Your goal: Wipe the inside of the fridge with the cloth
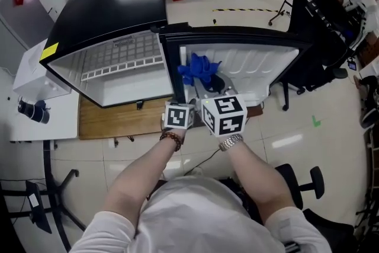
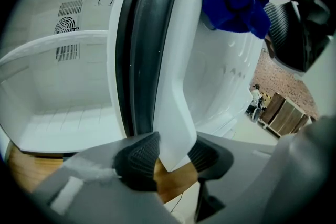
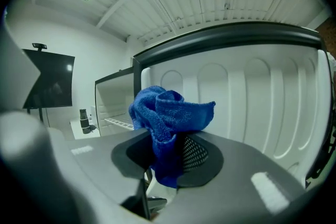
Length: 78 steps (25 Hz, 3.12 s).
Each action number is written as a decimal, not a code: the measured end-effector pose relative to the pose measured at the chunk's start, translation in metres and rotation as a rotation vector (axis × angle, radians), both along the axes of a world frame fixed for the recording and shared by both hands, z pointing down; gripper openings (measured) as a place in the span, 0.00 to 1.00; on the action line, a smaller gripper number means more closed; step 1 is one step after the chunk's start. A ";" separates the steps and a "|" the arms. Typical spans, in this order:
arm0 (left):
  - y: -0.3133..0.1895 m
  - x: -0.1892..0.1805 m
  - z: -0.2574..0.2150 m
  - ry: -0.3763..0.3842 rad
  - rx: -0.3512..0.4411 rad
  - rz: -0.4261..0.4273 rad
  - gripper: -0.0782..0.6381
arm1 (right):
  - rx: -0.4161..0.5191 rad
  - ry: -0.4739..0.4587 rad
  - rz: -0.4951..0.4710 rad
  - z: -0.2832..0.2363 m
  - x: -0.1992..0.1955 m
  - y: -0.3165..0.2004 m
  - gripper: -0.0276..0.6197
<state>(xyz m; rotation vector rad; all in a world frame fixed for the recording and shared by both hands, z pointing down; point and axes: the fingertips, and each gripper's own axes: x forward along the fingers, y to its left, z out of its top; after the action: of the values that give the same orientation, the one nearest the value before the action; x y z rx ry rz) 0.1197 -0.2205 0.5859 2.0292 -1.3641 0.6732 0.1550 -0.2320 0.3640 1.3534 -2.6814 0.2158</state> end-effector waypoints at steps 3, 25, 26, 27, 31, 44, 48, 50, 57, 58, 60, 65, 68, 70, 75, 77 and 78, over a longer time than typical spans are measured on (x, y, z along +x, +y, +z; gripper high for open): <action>-0.003 0.000 -0.005 0.012 0.025 0.006 0.34 | 0.008 0.011 0.014 0.002 0.010 -0.003 0.21; -0.008 0.009 -0.021 0.030 0.078 0.012 0.34 | 0.020 0.040 0.299 0.003 0.171 -0.024 0.21; -0.008 0.008 -0.020 0.028 0.078 0.012 0.34 | 0.019 0.040 0.312 0.004 0.178 -0.025 0.21; -0.008 0.008 -0.020 0.027 0.077 0.012 0.34 | 0.019 0.039 0.325 0.004 0.185 -0.027 0.21; -0.008 0.009 -0.021 0.027 0.077 0.010 0.34 | 0.016 0.046 0.370 0.005 0.209 -0.030 0.21; -0.006 0.009 -0.021 0.032 0.067 -0.001 0.34 | 0.013 0.051 0.461 0.008 0.249 -0.029 0.21; -0.002 0.010 -0.021 0.030 0.071 0.009 0.33 | 0.040 0.040 0.372 0.008 0.205 -0.013 0.21; 0.002 0.011 -0.021 0.036 0.074 0.016 0.33 | 0.040 0.035 0.300 0.014 0.171 -0.004 0.21; 0.013 0.011 -0.029 0.049 0.098 0.034 0.32 | -0.026 0.060 0.055 0.055 0.055 0.015 0.21; 0.013 0.010 -0.029 0.047 0.099 0.036 0.32 | -0.038 0.066 0.029 0.061 0.043 0.016 0.21; 0.014 0.007 -0.028 0.041 0.094 0.037 0.30 | -0.060 0.077 -0.018 0.071 0.021 0.017 0.21; 0.013 0.005 -0.026 0.027 0.094 0.046 0.30 | -0.096 0.100 -0.071 0.089 -0.009 0.011 0.21; 0.013 0.005 -0.025 0.026 0.094 0.048 0.29 | -0.103 0.100 -0.068 0.094 -0.013 0.005 0.21; 0.012 0.005 -0.024 0.026 0.094 0.049 0.29 | -0.106 0.095 -0.063 0.096 -0.013 0.001 0.21; 0.012 0.006 -0.025 0.024 0.093 0.052 0.28 | -0.110 0.085 -0.034 0.099 -0.004 -0.002 0.21; 0.012 0.006 -0.025 0.028 0.093 0.051 0.28 | -0.107 0.092 -0.017 0.101 0.003 -0.003 0.21; 0.012 0.006 -0.024 0.030 0.092 0.050 0.28 | -0.104 0.096 -0.009 0.102 0.006 -0.004 0.21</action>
<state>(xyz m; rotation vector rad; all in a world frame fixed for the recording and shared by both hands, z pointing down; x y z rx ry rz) 0.1254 -0.2088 0.5614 2.1431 -1.3538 0.6092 0.1611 -0.2356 0.4660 1.2875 -2.5597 0.2781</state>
